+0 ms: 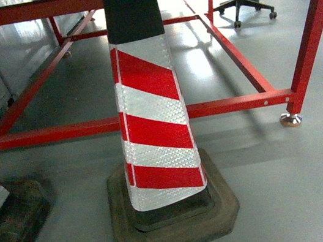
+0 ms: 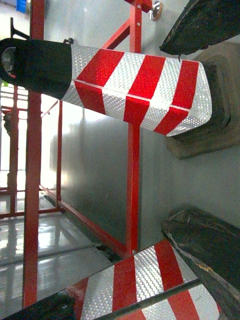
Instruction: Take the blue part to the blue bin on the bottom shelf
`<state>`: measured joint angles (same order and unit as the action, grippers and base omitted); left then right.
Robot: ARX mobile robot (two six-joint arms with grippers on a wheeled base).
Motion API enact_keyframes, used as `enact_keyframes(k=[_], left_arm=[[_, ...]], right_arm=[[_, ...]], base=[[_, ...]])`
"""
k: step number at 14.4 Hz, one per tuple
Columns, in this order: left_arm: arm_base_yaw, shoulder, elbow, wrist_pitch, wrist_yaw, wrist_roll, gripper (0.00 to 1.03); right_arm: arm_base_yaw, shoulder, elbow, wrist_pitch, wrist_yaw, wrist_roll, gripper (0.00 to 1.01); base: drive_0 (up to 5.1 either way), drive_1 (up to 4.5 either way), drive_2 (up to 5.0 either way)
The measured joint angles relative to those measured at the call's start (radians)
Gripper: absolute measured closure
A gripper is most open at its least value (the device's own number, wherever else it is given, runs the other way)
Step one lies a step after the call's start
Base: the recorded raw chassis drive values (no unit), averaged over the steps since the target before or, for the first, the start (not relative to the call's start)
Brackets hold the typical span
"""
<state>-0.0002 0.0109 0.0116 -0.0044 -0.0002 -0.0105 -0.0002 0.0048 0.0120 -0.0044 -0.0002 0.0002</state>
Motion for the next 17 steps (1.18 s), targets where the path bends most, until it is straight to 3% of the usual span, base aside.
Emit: enact_keyframes(k=[17], left_arm=[[0.0, 0.0, 0.0, 0.0, 0.0, 0.0, 0.05]], right_arm=[[0.0, 0.0, 0.0, 0.0, 0.0, 0.0, 0.03]], base=[[0.0, 0.0, 0.0]])
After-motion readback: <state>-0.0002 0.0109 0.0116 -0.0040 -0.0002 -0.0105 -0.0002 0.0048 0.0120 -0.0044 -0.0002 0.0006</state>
